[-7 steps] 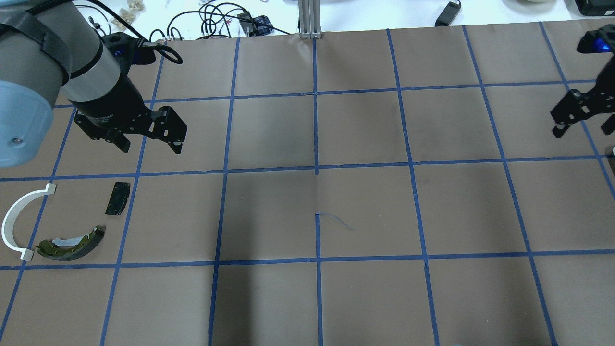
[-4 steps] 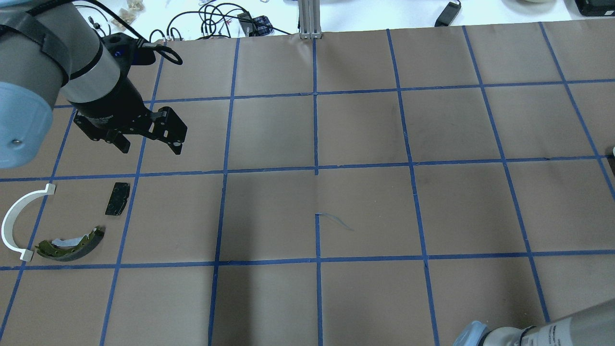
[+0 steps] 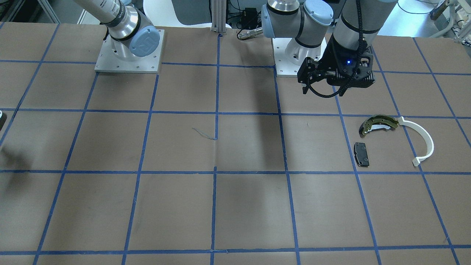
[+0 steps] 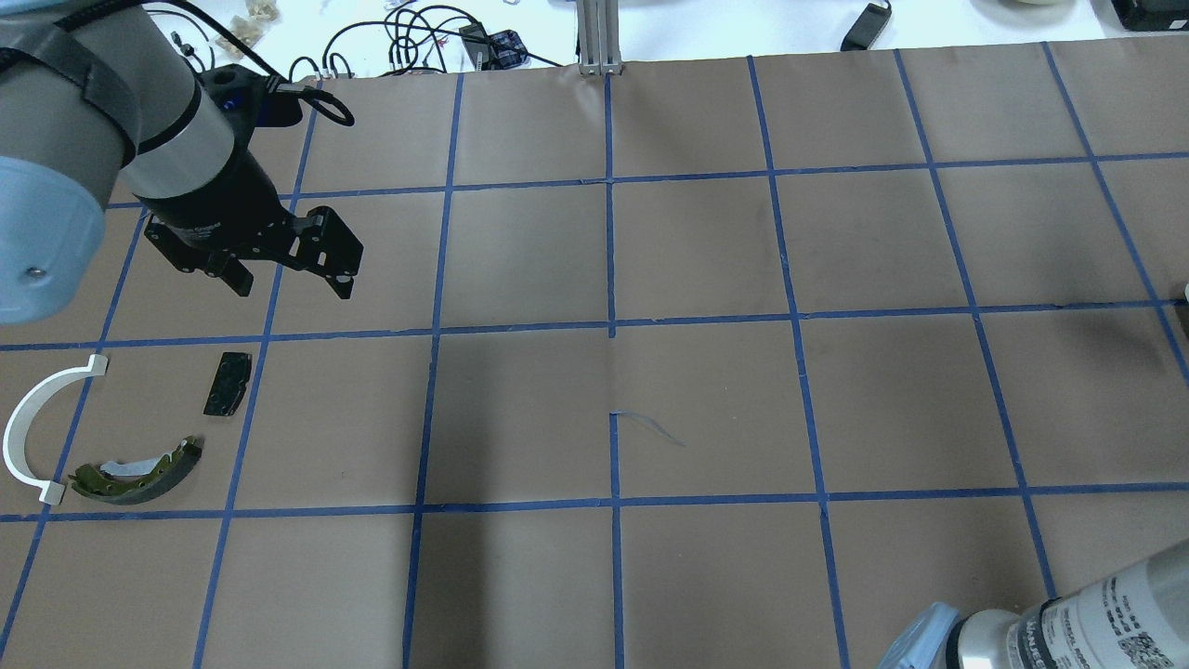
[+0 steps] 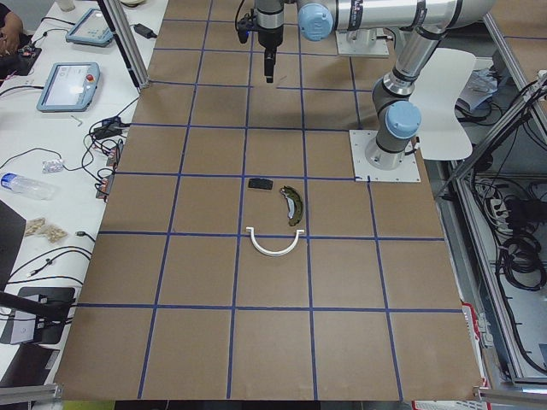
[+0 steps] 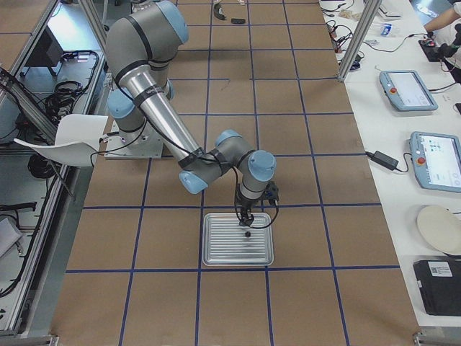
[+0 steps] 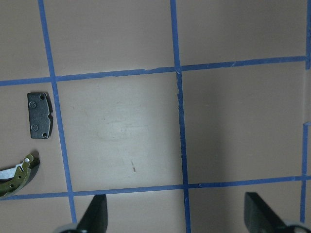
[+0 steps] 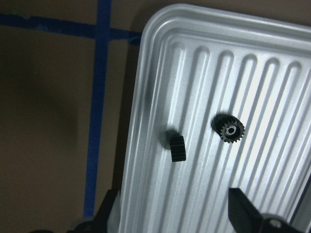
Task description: Place bearing gear from tray to pile
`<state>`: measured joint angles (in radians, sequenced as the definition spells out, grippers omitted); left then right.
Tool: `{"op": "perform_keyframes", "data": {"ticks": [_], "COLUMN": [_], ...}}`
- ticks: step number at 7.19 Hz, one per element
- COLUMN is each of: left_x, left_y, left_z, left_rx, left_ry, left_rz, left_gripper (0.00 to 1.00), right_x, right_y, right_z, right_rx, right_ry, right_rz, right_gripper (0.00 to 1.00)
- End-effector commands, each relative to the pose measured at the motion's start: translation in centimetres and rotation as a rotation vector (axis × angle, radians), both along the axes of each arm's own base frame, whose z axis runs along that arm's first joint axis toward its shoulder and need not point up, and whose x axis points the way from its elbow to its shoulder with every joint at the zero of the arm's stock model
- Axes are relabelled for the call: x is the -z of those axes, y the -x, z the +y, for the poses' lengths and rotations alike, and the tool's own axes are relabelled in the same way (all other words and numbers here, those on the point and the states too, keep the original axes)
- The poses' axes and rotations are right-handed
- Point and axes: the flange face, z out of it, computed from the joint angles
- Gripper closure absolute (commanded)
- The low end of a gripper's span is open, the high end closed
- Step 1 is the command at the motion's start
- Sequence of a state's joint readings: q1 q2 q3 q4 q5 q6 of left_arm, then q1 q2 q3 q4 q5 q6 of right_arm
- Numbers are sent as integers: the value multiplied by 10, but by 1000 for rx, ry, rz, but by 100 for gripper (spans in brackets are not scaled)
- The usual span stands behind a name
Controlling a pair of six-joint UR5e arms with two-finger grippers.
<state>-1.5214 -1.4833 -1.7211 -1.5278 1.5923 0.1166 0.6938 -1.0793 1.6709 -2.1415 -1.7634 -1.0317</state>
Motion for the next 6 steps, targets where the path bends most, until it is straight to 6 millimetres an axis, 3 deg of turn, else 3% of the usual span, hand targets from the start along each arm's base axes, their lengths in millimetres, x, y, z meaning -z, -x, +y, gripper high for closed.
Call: {"op": "perform_keyframes", "data": {"ticks": [1, 2, 3, 5, 6], "left_x": [-1, -1, 1, 1, 1], "left_y": [0, 0, 0, -1, 0], "left_z": [0, 0, 0, 0, 0], "left_rx": [2, 2, 2, 0, 2], "left_ry": [1, 3, -2, -3, -3], "left_rz": [0, 0, -1, -3, -1], "left_gripper": [0, 0, 0, 0, 0], "right_x": [34, 36, 37, 37, 36], "right_y": [15, 15, 13, 14, 14], "right_z": [3, 3, 2, 2, 2], "right_rx": [-13, -13, -10, -13, -13], "right_ry": [-6, -5, -7, -8, -6], "right_rz": [-10, -13, -18, -18, -17], "right_gripper": [22, 24, 36, 49, 65]}}
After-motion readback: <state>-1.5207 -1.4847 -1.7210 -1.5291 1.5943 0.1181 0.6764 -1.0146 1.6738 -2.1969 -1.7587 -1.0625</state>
